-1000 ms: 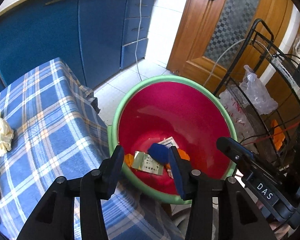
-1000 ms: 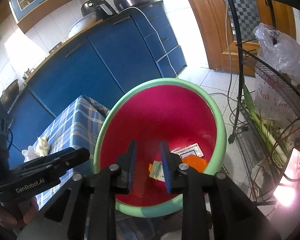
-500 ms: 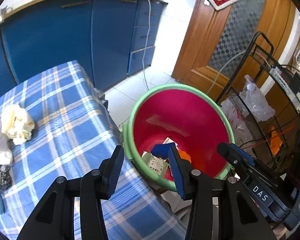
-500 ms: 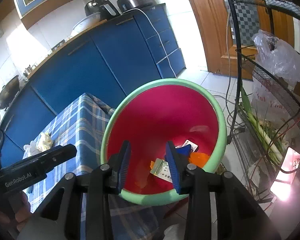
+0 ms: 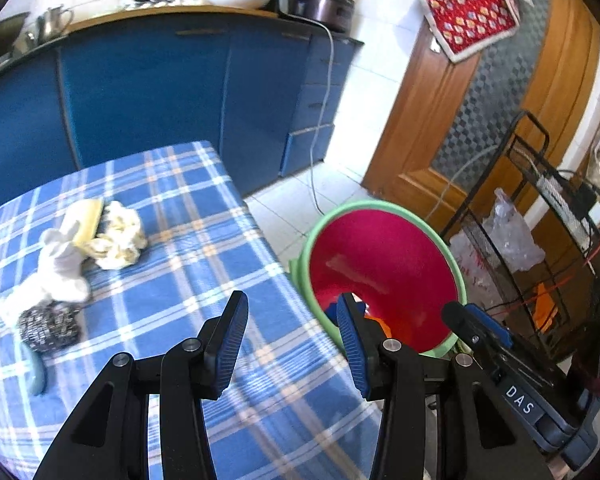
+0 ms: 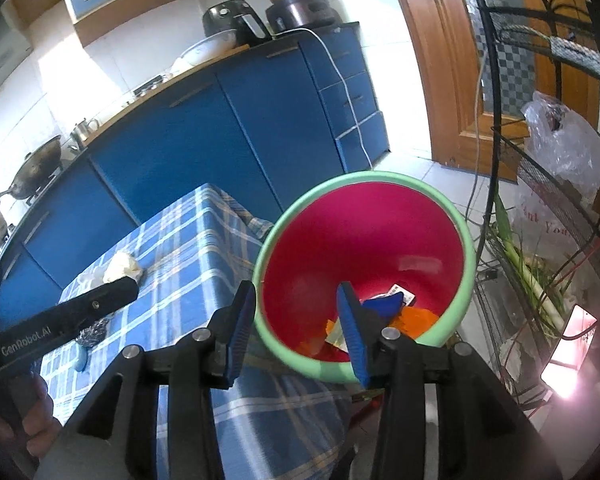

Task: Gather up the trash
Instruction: 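Move both open grippers back over the table, then grasp the steel wool scrubber with the left gripper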

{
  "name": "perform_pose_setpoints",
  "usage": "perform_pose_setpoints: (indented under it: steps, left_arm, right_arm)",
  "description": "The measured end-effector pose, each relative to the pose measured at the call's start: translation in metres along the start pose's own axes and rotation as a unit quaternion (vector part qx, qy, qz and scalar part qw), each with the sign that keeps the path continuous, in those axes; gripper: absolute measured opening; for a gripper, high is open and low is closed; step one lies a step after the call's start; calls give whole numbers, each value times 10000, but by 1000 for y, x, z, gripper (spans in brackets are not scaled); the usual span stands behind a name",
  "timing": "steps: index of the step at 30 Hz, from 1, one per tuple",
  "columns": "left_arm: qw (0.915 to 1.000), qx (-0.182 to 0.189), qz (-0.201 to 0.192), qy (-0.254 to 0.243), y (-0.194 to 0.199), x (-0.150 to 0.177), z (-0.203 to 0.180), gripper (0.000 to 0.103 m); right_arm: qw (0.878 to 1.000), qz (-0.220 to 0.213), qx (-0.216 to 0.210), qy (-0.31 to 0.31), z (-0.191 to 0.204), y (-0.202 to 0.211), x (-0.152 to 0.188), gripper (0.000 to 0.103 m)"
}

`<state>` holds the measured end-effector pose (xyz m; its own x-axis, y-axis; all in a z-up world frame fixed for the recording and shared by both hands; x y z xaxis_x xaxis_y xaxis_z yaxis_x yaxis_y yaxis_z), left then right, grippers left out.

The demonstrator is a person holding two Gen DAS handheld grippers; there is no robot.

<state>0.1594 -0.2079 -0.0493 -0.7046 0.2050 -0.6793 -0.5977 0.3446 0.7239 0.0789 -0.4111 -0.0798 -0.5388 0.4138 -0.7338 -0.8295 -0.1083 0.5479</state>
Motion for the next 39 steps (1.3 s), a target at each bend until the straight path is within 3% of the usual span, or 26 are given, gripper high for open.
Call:
perform_pose_setpoints:
  steps: [20,39]
  left_arm:
    - [9961,-481,-298,680,43,15,88,48]
    - [9843,-1173,-244,1293,38,33,187,48]
  right_arm:
    - [9976,213,-398,516,72,-2,18,51]
    - [9940,715,-492,660,99,-37,41,58]
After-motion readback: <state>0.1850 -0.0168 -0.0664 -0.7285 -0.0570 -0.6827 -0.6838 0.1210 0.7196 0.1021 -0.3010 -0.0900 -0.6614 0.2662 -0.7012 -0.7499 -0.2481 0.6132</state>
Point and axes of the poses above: each gripper's, at about its wrist camera, not at the fingertips, and y roughly against the way its jaws point, z to its left, x to its underside, the point moved 7 cm from there along -y, roughly the way its jaws point, and after that the axes turned 7 degrees about -x, right-handed, at the moved point
